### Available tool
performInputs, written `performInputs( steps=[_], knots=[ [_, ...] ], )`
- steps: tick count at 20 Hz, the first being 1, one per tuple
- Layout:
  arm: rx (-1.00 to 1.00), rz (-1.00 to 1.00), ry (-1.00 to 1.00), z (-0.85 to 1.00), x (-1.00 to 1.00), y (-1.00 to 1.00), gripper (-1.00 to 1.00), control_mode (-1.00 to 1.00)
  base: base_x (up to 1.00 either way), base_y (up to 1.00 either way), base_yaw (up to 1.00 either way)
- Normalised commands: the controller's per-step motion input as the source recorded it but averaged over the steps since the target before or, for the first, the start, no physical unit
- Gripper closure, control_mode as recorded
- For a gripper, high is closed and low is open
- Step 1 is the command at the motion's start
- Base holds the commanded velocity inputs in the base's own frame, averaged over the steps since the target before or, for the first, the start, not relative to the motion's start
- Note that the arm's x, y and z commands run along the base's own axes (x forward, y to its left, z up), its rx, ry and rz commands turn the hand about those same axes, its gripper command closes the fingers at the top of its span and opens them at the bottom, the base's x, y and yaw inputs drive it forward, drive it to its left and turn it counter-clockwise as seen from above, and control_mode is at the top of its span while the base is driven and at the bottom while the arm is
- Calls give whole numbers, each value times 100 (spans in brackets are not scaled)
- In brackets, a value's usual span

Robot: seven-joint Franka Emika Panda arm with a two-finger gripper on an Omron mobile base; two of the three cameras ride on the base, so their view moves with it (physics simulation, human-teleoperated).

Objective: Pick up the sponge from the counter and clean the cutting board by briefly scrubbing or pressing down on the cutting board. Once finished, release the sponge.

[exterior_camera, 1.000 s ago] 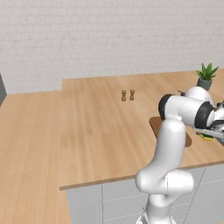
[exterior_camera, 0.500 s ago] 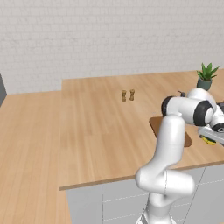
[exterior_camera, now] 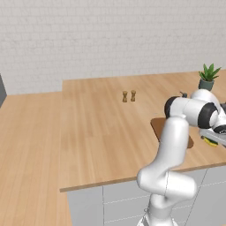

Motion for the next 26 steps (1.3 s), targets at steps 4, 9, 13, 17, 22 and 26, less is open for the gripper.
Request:
performInputs(
  steps=[4, 9, 13, 17, 22, 26],
  knots=[
    [0, 0, -10, -16, -30, 16, -100, -100, 0, 0, 0],
    [0, -1, -1, 13, -14, 19, -100, -100, 0, 0, 0],
    [-1, 0, 0, 77, -15, 5, -100, -100, 0, 0, 0],
    [-3, 0, 0, 100, -55, 3, -100, -100, 0, 0, 0],
    [-17, 0, 0, 100, -59, 43, -100, -100, 0, 0, 0],
    [-8, 0, 4, 100, -56, 76, -100, -100, 0, 0, 0]
  ],
)
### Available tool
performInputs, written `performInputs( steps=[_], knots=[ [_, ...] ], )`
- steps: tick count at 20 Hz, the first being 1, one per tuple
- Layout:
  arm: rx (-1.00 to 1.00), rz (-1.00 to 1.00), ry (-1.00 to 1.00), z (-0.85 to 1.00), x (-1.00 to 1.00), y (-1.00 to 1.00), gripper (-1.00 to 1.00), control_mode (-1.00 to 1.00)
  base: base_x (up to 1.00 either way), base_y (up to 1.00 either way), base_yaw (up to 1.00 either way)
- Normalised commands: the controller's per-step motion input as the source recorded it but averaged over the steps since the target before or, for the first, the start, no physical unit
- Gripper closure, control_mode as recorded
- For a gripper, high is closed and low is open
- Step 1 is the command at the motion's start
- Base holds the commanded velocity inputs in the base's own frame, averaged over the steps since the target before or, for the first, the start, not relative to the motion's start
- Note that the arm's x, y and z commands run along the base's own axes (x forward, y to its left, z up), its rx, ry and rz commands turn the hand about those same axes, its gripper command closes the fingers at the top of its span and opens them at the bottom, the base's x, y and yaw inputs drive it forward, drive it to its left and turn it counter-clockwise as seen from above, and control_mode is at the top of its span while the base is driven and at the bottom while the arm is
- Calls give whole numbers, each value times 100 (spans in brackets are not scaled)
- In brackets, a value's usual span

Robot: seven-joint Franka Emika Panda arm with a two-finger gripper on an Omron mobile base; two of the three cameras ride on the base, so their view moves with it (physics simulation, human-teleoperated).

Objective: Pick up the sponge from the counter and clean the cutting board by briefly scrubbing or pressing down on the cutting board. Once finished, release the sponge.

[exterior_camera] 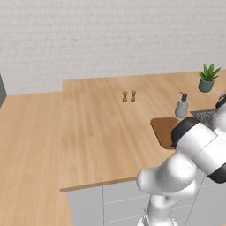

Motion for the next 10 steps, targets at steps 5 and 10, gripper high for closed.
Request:
performInputs(
  steps=[5, 10],
  knots=[
    [0, 0, 0, 97, -55, 97, -100, -100, 0, 0, 0],
    [0, 2, 0, 85, -51, 100, -100, -100, 0, 0, 0]
  ],
)
